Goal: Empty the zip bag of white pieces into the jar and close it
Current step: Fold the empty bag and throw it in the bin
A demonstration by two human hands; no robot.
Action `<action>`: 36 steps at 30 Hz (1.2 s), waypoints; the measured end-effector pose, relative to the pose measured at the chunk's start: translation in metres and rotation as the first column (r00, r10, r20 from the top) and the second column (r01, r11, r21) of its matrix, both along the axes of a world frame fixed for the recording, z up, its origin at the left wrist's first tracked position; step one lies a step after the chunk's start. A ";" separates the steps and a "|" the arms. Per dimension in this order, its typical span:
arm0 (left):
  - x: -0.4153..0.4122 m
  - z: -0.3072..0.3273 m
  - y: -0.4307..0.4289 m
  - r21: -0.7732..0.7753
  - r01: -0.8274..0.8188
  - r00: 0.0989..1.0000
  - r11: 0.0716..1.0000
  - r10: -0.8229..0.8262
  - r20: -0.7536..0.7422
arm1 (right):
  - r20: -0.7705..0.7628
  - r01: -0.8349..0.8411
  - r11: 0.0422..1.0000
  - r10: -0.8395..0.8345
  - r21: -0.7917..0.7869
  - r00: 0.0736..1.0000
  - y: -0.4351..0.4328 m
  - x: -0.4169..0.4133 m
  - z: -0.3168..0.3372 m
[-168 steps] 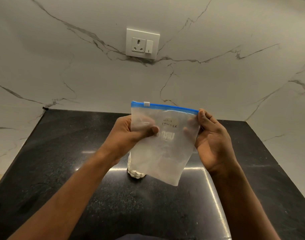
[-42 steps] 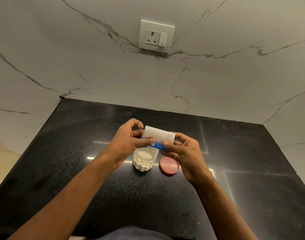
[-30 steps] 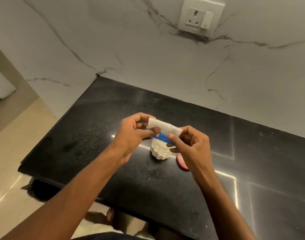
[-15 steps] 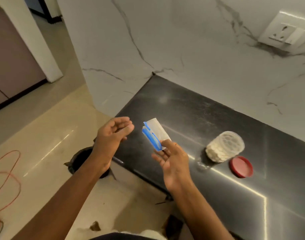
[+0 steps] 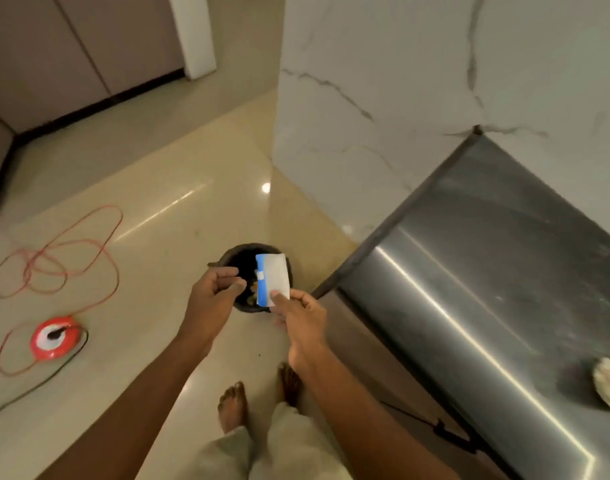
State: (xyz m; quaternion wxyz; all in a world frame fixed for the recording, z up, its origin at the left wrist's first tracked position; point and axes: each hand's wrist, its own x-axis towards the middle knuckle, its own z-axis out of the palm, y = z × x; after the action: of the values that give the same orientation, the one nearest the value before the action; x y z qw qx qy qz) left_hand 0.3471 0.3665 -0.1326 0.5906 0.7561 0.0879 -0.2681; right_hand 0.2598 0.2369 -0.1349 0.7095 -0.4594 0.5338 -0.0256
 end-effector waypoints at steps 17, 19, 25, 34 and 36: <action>0.051 -0.382 0.026 0.138 -0.024 0.985 0.990 0.047 -0.166 | -0.354 -0.255 0.958 0.286 0.132 0.890 -0.019 0.130 -0.458; 0.052 -0.406 0.027 0.145 -0.014 0.985 0.989 0.039 -0.168 | -0.358 -0.247 0.960 0.279 0.135 0.891 -0.021 0.136 -0.485; 0.039 -0.402 0.039 0.181 0.022 0.978 0.983 0.016 -0.207 | -0.290 -0.368 0.922 0.387 0.120 0.875 -0.021 0.129 -0.475; 0.001 -0.214 0.058 0.211 0.032 0.975 0.977 0.016 -0.223 | -0.261 -0.480 0.864 0.433 -0.152 0.863 0.000 0.096 -0.243; -0.012 -0.163 0.063 0.204 0.044 0.975 0.978 0.002 -0.220 | -0.257 -0.506 0.834 0.451 -0.220 0.855 0.005 0.082 -0.181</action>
State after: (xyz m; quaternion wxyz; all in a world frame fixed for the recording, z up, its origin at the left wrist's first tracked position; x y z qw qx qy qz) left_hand 0.3349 0.4290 -0.2956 0.4922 0.7803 0.1719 -0.3455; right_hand 0.3421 0.2421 -0.3155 0.5654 -0.6743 0.4587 0.1232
